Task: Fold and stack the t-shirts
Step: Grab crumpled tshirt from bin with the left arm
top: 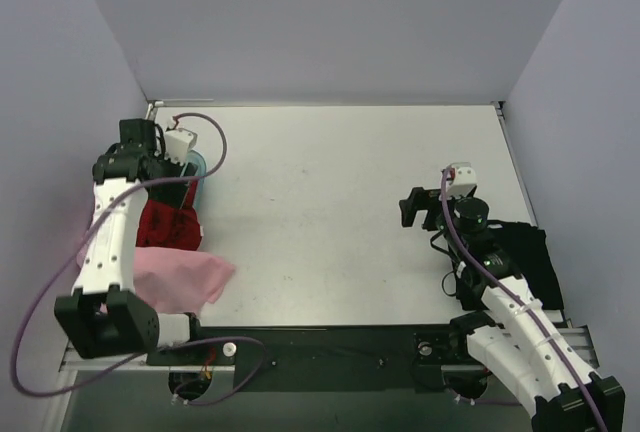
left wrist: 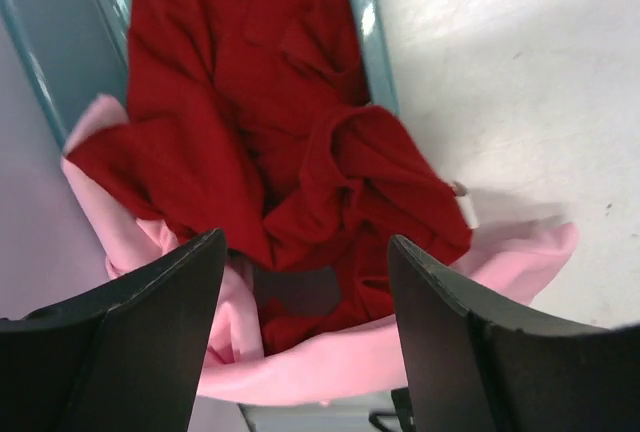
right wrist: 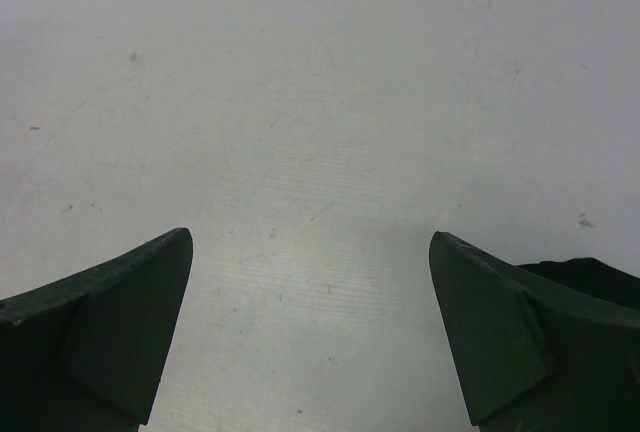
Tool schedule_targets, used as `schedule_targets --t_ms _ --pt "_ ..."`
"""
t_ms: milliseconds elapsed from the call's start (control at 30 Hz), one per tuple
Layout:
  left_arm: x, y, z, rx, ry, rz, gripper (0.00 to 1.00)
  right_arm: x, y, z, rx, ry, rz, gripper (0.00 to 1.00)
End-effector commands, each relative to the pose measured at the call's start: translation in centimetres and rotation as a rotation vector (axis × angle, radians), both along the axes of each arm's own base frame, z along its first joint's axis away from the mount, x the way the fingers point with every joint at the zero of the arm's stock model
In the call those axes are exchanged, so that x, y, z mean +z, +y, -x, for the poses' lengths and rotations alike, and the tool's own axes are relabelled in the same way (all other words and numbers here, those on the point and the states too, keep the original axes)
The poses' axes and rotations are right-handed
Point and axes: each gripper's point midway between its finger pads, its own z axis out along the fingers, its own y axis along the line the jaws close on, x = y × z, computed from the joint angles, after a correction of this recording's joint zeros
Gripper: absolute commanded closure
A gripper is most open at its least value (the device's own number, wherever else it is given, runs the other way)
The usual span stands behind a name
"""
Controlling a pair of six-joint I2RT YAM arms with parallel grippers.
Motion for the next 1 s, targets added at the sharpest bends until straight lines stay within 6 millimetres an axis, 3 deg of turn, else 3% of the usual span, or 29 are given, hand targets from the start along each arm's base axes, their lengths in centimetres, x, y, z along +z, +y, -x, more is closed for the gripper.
schedule_targets --t_ms 0,100,233,300,433,567,700,767,800,867,900,967 --pt "-2.0 3.1 5.8 0.173 0.408 -0.052 0.24 2.4 2.9 -0.7 0.137 -0.025 -0.039 0.0" --pt "-2.2 5.0 6.3 0.211 0.4 -0.102 0.18 1.8 3.9 -0.4 0.197 0.023 -0.036 0.0" --pt "-5.3 8.0 8.7 0.216 0.503 -0.207 0.11 1.1 4.2 0.1 0.232 0.045 -0.027 0.0" --pt "-5.3 8.9 8.5 0.229 0.493 -0.244 0.09 0.6 4.2 0.3 0.234 0.054 -0.019 0.0" --pt "-5.3 7.7 8.2 0.218 0.539 -0.142 0.06 0.3 4.1 0.7 0.242 0.068 -0.005 0.01" --pt "-7.6 7.2 9.4 0.217 0.655 -0.116 0.09 -0.1 3.8 1.0 0.242 0.076 0.013 0.01" --pt "-8.3 7.6 11.9 0.186 0.78 -0.169 0.24 -0.4 3.5 1.4 0.238 0.08 0.027 0.01" --pt "-7.6 8.1 12.7 0.185 0.801 -0.208 0.43 -0.6 3.3 1.5 0.233 0.078 0.03 0.01" --pt "-7.3 8.0 13.2 0.174 0.823 -0.214 0.48 -0.6 3.3 1.5 0.232 0.073 0.03 0.01" --pt "-7.0 8.4 13.9 0.168 0.853 -0.246 0.7 -0.5 3.3 1.4 0.232 0.067 0.029 0.01" --pt "-6.8 8.8 14.2 0.173 0.86 -0.273 1.0 -0.4 3.3 1.3 0.23 0.064 0.028 0.01" --pt "-5.8 9.9 13.7 0.21 0.81 -0.341 1.0 -0.2 3.4 1.2 0.229 0.062 0.025 0.01"
